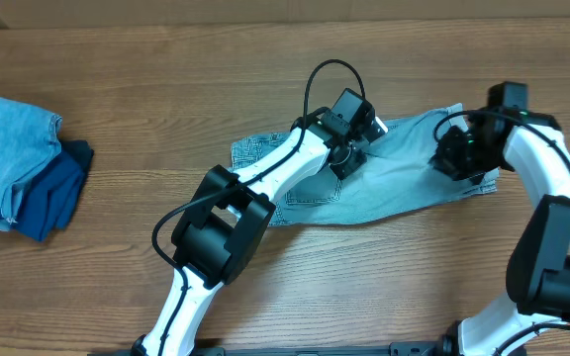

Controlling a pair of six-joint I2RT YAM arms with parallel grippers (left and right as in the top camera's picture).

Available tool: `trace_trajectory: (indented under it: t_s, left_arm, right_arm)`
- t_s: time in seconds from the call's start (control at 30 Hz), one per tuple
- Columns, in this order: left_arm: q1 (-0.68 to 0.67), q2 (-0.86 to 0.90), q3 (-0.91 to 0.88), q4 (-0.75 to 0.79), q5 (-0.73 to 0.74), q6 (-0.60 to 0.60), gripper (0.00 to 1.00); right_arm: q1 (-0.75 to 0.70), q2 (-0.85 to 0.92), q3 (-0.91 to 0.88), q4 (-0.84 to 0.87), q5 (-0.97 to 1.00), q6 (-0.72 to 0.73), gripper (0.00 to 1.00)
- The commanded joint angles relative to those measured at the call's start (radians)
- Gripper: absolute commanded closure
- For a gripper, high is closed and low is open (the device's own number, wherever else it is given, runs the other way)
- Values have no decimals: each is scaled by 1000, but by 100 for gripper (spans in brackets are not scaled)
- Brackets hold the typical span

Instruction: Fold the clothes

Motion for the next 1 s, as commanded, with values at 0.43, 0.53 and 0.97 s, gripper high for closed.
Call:
trace_trajectory:
  t_s: [0.43,0.53,0.97]
  left_arm:
    - [174,24,145,3,-228,-31,89]
    - [173,21,319,-216,-44,-26,89]
    - [34,198,352,-241,187,40,94]
  right_arm:
    - [117,8,-303,39,141,87,90]
    - [117,8,-303,45,141,87,90]
    - [117,-53,-290,61,91,9,91]
